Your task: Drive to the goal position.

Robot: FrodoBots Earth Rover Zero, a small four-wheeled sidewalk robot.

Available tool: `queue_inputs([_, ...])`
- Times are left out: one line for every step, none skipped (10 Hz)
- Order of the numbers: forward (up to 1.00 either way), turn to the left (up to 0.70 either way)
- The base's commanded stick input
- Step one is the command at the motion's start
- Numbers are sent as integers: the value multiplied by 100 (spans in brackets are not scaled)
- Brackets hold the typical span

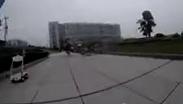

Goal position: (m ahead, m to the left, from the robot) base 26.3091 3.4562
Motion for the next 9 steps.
queue_inputs([70,0])
queue_inputs([70,0])
queue_inputs([70,0])
queue_inputs([70,0])
queue_inputs([70,0])
queue_inputs([70,0])
queue_inputs([70,12])
queue_inputs([70,26])
queue_inputs([70,35])
